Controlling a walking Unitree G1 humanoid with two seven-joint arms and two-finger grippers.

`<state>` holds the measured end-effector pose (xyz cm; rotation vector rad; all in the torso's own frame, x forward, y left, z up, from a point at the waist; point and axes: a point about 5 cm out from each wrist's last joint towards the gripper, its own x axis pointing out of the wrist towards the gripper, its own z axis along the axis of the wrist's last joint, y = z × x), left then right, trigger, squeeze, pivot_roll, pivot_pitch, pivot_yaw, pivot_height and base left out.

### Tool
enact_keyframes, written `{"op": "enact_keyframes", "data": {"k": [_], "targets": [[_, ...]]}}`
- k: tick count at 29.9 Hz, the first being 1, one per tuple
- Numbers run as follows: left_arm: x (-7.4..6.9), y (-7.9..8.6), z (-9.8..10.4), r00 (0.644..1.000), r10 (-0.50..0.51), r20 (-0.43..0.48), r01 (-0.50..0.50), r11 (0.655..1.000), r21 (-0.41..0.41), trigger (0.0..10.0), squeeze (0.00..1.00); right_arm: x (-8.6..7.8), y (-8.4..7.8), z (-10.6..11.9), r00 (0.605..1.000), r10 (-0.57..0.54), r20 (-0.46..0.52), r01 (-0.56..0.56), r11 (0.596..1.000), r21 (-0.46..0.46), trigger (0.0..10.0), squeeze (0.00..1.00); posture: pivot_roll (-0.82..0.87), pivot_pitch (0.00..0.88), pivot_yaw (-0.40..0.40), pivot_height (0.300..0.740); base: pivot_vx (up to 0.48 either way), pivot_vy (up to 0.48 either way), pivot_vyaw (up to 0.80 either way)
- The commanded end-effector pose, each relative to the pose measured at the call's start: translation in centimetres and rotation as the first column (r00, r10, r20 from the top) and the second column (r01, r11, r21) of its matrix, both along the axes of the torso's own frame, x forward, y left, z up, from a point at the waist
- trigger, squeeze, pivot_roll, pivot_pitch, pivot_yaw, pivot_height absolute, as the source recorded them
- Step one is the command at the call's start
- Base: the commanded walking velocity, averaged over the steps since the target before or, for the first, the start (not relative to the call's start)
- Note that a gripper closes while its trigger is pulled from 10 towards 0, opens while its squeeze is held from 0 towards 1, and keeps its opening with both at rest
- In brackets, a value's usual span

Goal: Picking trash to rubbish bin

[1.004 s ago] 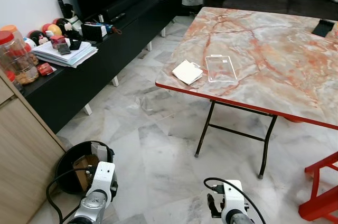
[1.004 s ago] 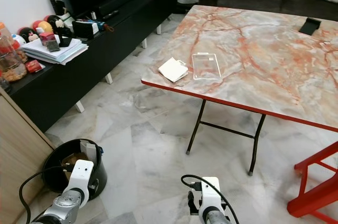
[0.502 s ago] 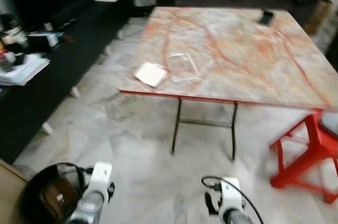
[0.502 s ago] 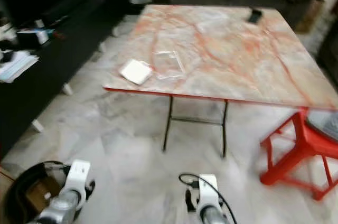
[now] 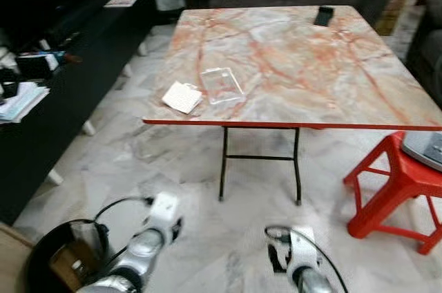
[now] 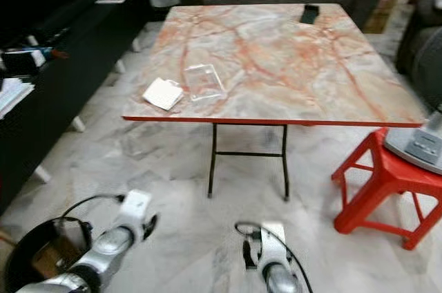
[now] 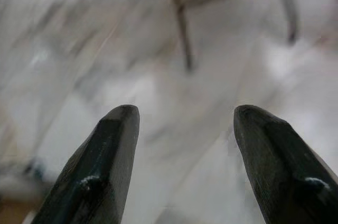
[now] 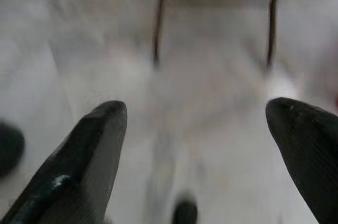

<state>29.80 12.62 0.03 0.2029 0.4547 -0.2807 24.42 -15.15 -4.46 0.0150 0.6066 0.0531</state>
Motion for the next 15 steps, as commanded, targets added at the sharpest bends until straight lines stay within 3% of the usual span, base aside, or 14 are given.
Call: {"op": "enact_keyframes", "data": {"k": [1,6,8,9,15], "targets": [[1.2,-0.1,1.5,0.997,-0.01,0.071,0.011,1.0,-0.02,10.0,0.0,1.4,0.4,1.2,0.997,0.008,0.076,-0.009,1.0,0.015,10.0,0.0,-0.07,0.03,0.032,0.74,0.0,0.0,0.0],[3.7,-0.8,4.8,0.975,0.021,0.22,-0.009,0.998,-0.056,10.0,0.0,5.5,1.5,5.5,0.954,0.033,0.3,-0.048,0.998,0.042,10.0,0.0,-0.07,0.018,0.03,0.74,0.0,0.0,0.0],[5.2,-0.4,7.3,0.945,0.081,0.316,-0.053,0.994,-0.097,10.0,0.0,7.7,2.4,8.7,0.895,0.048,0.443,-0.081,0.995,0.056,10.0,0.0,-0.07,0.018,0.03,0.74,0.0,0.0,0.0],[5.2,-0.4,7.3,0.945,0.081,0.316,-0.053,0.994,-0.097,10.0,0.0,7.7,2.4,8.7,0.895,0.048,0.443,-0.081,0.995,0.056,10.0,0.0,-0.07,0.018,0.03,0.74,0.0,0.0,0.0],[7.0,-0.5,11.6,0.859,0.156,0.488,-0.096,0.985,-0.146,10.0,0.0,10.6,3.8,14.5,0.76,0.056,0.648,-0.124,0.99,0.06,10.0,0.0,-0.07,0.015,0.028,0.74,0.0,0.0,0.0]]}}
